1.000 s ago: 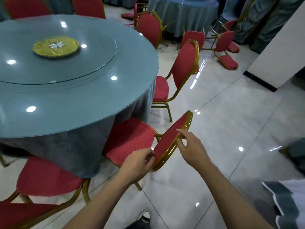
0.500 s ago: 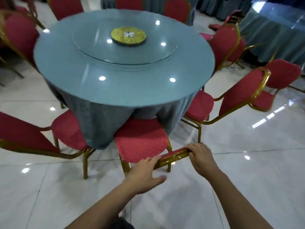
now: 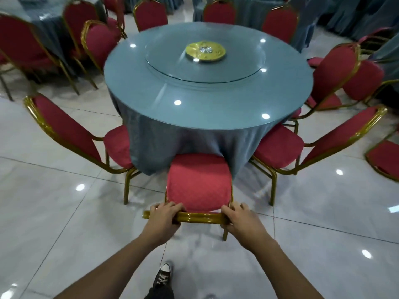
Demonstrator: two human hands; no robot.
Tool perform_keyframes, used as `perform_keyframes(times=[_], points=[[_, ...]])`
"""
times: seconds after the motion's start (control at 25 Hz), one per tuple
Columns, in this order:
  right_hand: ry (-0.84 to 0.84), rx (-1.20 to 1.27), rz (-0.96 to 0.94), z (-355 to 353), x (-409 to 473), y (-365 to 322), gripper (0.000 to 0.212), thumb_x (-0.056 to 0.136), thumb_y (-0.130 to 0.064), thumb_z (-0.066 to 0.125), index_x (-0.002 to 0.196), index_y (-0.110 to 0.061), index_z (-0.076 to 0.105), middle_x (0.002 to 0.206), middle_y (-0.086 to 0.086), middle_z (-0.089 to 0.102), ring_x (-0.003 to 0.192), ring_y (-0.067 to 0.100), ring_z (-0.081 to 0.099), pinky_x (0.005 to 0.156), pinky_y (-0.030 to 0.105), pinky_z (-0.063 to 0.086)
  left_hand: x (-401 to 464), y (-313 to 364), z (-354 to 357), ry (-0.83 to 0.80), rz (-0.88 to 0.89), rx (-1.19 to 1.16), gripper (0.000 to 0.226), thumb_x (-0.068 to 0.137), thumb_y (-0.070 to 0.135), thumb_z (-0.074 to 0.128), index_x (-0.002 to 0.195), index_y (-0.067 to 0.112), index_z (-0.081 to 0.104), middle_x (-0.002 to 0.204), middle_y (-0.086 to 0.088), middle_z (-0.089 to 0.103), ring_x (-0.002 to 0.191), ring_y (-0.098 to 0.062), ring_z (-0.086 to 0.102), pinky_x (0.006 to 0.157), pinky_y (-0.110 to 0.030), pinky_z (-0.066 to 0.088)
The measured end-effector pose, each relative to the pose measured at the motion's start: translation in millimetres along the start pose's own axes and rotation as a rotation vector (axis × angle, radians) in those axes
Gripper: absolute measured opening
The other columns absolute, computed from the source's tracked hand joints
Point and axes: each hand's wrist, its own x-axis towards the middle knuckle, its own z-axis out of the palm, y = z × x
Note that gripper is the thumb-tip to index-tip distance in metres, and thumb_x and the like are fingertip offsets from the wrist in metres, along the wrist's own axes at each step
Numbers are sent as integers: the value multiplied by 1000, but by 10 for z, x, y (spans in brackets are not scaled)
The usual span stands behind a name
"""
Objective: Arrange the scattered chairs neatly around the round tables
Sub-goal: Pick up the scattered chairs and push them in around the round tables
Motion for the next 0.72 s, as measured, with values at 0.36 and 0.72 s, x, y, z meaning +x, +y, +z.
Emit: perform_keyframes(times=[0.36,0.72], points=[[108,239,-7,93,-604,536,24,96,-33,63,119,-39,60,106,-18,57,99,11,54,91,33,46,-151,614,326,46,-5,-45,30,86,24,62,110,42,59,106,21,63,103,-7,53,95,-33,23],[94,182,203,-235,543,803,54,101,-27,49,146,-43,24,140,2,43,133,29,40,114,59,22,1006,657,-5,37,-109,-21,25,87,29,65,110,38,59,105,11,60,108,-21,54,104,-42,27]])
